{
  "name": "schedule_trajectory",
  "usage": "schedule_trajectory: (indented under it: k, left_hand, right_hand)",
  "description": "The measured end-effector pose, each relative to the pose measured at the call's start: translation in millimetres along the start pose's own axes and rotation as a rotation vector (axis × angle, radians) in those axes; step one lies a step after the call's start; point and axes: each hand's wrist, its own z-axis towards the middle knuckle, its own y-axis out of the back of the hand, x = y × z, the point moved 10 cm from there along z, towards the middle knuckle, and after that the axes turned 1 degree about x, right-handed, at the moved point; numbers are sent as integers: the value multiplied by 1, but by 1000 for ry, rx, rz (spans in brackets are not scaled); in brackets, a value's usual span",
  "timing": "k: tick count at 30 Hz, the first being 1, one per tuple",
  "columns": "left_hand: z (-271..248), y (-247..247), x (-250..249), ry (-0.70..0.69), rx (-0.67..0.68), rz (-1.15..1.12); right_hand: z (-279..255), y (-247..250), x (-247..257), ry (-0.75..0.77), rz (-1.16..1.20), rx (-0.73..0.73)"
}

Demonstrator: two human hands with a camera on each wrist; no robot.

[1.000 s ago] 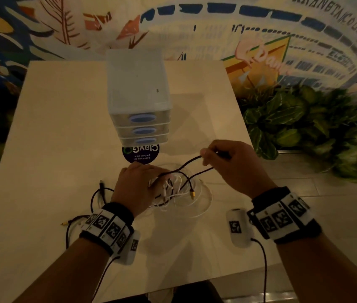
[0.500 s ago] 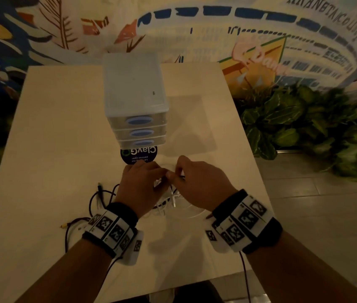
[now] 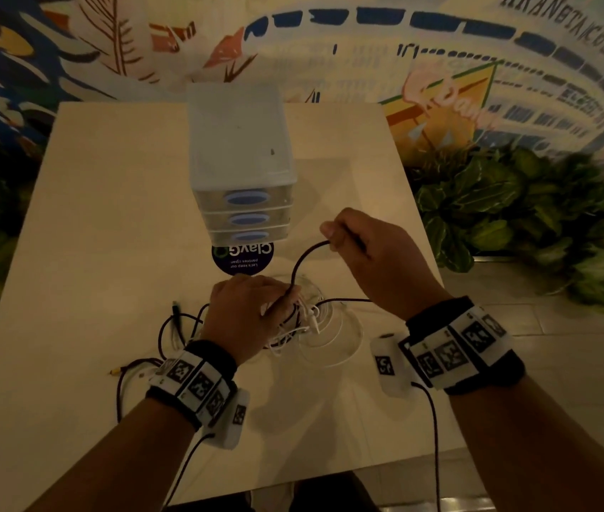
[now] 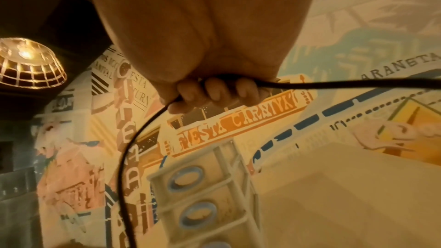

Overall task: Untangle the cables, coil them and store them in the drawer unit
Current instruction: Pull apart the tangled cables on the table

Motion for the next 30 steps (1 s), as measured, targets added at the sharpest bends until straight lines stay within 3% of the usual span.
schedule_trajectory:
  k: [5,7,10,14,16,20,23,26,30]
  left_hand:
    - [-7,31,-11,-71,-162,-130]
    - [-13,40,-12,-33,-208,-199]
    - [-18,39,0,100,-195,-362]
    - [-13,51,-9,42,-207,-353]
    - [-11,55,-11,36,-210,-395]
    - [-10,60,-3,66,-207,-421]
    - [-15,57,5,80,-162,-442]
    - [-25,54,3,13,-86,-404]
    - [-52,23,-6,-113,228,-115]
  right_hand:
    - [-4,-14,-49,-147,33,-2]
    - [-8,-15,-59,-187,58,-1]
    - [-13,-21,-60,-202,146,65]
    - [-20,-32,-62,-160,95,150]
    - [-29,-34,-71,-210,109,169]
    - [-45,-45,-101,-371,419,225]
    - [-56,-52,-138,-455,237,207]
    - [-70,-74,-160,-454,-58,317]
    - [-72,-110,-157,-486,34,421]
